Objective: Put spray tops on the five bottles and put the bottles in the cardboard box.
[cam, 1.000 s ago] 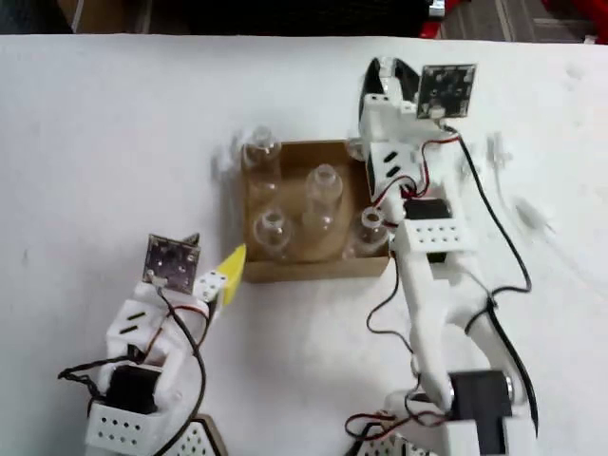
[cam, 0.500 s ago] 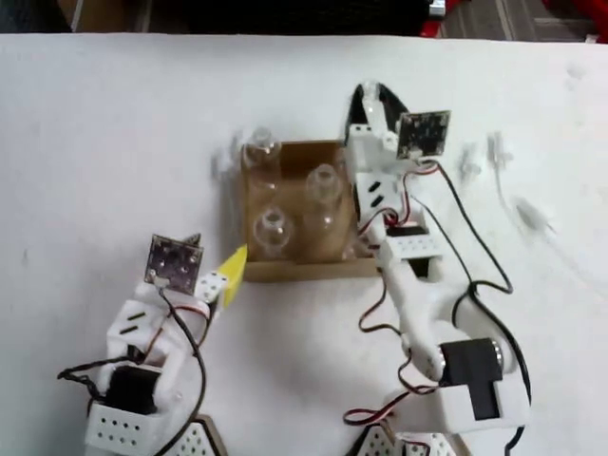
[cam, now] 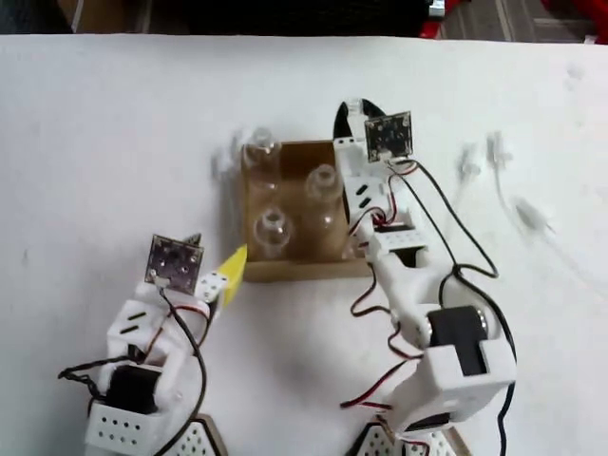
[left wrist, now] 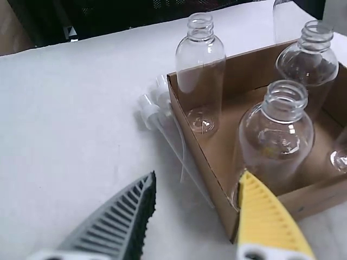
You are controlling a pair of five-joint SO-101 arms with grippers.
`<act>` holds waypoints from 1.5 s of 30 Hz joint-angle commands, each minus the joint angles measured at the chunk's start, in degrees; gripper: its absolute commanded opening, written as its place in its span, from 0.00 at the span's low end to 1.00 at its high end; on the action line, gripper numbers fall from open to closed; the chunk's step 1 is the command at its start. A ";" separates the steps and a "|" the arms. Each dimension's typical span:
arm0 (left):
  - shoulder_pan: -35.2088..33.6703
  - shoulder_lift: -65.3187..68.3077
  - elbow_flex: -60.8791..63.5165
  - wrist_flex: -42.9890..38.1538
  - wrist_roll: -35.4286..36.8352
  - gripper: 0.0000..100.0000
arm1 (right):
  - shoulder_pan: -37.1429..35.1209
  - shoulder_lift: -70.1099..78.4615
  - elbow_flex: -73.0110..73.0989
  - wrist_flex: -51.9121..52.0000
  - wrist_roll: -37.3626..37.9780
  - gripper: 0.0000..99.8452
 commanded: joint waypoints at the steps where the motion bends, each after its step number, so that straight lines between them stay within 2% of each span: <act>1: 0.40 -0.48 0.09 0.18 -0.62 0.23 | 0.75 1.19 0.09 -9.36 0.44 0.02; 5: 0.40 -0.48 0.09 0.18 -0.62 0.23 | -0.13 2.95 2.46 -14.29 0.53 0.02; 21: 0.40 -0.48 0.09 0.09 -0.62 0.23 | -0.04 3.03 2.64 -14.11 0.70 0.02; 24: 0.40 -0.48 0.09 0.09 -0.70 0.23 | -0.04 3.03 2.46 -13.93 0.62 0.08; 26: 0.40 -0.48 0.09 0.09 -0.70 0.23 | -0.31 2.95 2.37 -11.56 0.62 0.10; 38: 0.40 -0.48 0.09 0.00 -0.70 0.23 | -0.48 -6.90 1.23 4.79 0.44 0.08; 45: 0.40 -0.48 0.09 0.00 -0.79 0.23 | -0.22 -8.22 1.14 5.76 0.44 0.08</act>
